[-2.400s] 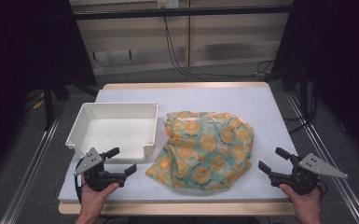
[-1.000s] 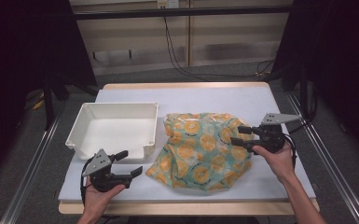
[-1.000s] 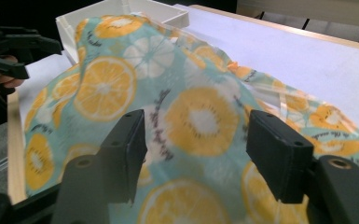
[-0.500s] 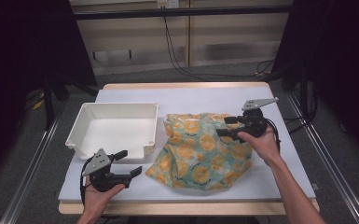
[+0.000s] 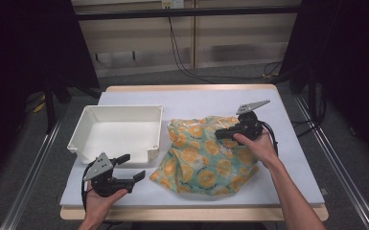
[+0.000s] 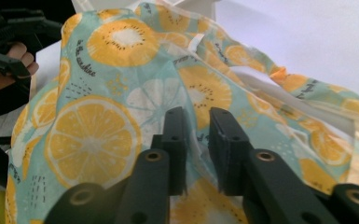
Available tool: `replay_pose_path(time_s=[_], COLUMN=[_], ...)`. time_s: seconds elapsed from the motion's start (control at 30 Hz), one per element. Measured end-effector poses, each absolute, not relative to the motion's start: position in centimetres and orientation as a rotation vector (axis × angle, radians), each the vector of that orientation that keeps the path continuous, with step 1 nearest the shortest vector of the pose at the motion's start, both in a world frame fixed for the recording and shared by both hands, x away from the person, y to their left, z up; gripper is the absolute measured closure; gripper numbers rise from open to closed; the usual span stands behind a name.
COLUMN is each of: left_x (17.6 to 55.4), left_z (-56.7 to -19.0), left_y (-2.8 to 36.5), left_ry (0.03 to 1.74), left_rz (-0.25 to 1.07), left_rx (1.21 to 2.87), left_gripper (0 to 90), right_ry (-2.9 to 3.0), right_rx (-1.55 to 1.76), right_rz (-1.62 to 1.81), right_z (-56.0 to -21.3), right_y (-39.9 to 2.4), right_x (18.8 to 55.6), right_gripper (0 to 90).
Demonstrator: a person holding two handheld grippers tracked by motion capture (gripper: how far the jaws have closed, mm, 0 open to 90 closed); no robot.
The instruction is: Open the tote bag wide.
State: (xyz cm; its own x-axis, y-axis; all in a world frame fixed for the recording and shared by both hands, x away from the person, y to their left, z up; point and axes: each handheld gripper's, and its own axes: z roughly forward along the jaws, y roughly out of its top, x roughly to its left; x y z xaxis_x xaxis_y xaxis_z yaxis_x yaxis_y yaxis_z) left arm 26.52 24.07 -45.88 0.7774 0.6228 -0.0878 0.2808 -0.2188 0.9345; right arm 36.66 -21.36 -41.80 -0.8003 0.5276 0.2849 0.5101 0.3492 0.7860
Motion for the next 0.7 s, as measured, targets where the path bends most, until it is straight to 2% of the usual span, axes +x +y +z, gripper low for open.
replay_pose_path(time_s=[0.37, 0.7], left_x=[26.5, 26.3], left_z=[-45.8, -45.2], left_y=[23.9, 22.8], left_ry=[0.698, 0.635], left_rz=[0.372, 0.344], left_rx=[1.811, 1.816], left_gripper=[15.9, 28.5], right_ry=[2.566, 2.578], right_rx=[0.906, 0.774], right_rz=[1.526, 1.577], right_z=[-40.5, -39.6], right_y=[-20.5, -19.9], right_x=[34.8, 30.3], right_gripper=[90.0, 90.0])
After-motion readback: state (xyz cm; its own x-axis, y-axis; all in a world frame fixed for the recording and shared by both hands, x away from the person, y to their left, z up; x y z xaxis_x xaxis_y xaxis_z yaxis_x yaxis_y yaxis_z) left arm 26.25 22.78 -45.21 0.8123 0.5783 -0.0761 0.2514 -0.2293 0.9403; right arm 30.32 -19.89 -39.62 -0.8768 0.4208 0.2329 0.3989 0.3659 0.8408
